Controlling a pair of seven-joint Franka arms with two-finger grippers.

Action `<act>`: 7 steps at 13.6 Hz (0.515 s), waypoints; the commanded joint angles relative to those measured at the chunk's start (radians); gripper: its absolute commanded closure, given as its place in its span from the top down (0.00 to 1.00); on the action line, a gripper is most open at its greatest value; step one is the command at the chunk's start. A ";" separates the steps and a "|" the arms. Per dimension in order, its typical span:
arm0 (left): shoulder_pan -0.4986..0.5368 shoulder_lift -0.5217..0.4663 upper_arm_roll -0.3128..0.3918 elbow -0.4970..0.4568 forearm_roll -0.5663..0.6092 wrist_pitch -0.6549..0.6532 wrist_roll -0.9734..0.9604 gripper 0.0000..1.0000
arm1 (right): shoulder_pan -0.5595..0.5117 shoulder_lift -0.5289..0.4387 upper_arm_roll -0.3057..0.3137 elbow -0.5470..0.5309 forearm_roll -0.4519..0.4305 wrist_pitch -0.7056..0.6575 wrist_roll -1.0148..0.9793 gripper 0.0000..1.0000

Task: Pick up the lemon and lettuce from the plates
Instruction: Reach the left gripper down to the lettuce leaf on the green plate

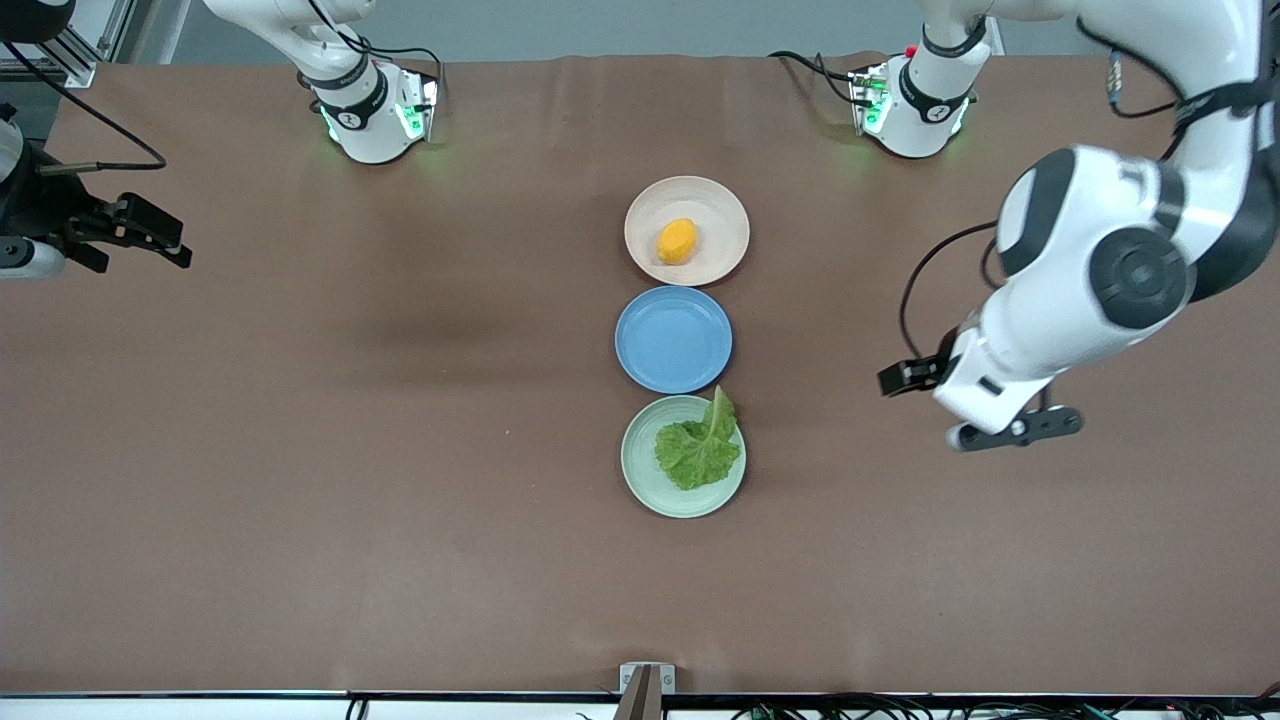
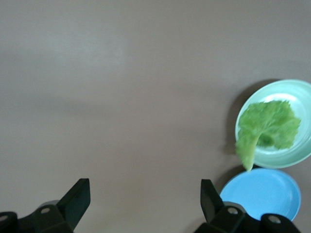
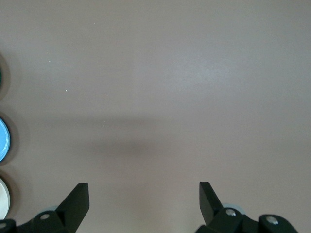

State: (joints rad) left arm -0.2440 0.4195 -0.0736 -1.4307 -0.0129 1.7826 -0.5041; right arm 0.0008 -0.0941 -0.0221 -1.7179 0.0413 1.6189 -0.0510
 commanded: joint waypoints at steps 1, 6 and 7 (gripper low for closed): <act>-0.053 0.067 0.005 0.052 -0.012 0.091 -0.164 1.00 | 0.007 0.007 -0.007 0.023 0.011 -0.011 -0.003 1.00; -0.155 0.159 0.003 0.052 -0.022 0.276 -0.500 1.00 | 0.002 0.070 -0.010 0.034 -0.003 -0.013 -0.003 1.00; -0.168 0.172 0.003 0.053 -0.044 0.300 -0.581 1.00 | 0.002 0.071 -0.010 0.034 -0.004 -0.010 -0.004 1.00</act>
State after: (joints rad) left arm -0.3897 0.5577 -0.0767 -1.4131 -0.0203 2.0569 -0.9836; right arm 0.0005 -0.0508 -0.0268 -1.7114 0.0404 1.6185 -0.0508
